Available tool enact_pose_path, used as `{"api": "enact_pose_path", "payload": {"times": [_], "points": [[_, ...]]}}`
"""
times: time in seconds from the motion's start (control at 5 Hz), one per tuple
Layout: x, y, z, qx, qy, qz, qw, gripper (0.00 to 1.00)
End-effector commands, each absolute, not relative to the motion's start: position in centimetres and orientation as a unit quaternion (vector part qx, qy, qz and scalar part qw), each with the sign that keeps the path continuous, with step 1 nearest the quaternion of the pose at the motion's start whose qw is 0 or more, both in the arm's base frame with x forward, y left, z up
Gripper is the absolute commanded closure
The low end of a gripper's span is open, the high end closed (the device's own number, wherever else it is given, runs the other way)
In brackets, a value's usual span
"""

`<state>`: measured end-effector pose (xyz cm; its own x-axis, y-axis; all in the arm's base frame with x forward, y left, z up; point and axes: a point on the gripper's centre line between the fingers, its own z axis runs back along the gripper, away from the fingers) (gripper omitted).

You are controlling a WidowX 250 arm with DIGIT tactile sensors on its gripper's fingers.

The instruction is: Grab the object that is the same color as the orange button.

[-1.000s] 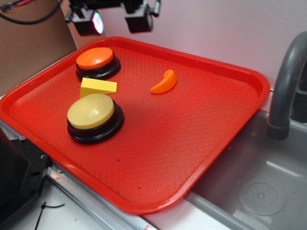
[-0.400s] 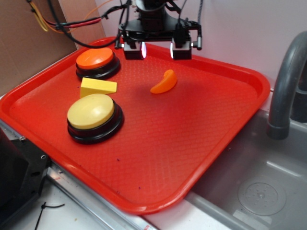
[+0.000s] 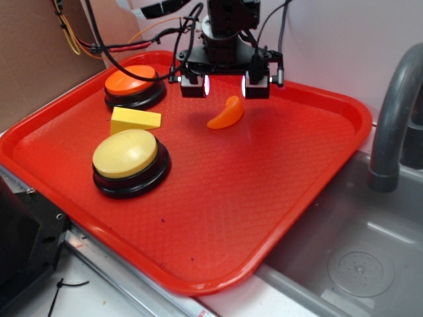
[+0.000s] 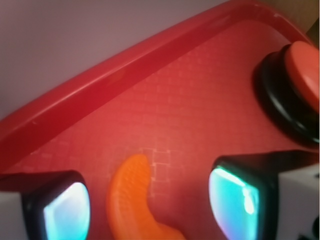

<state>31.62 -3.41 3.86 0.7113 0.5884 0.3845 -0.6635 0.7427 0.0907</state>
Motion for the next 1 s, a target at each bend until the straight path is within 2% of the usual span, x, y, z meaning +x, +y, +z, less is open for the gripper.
{"api": "enact_pose_path", "payload": {"times": [0.0, 0.2, 0.4, 0.6, 0.8], "points": [[32.9, -2.7, 3.6, 0.105, -0.178, 0.350, 0.914, 0.00], [32.4, -2.4, 2.9, 0.105, -0.171, 0.355, 0.913, 0.00], [32.2, -2.2, 2.4, 0.093, -0.164, 0.364, 0.912, 0.93], [31.9, -2.3, 2.7, 0.072, -0.156, 0.374, 0.912, 1.00], [31.3, -2.4, 3.0, 0.052, -0.149, 0.379, 0.912, 1.00]]}}
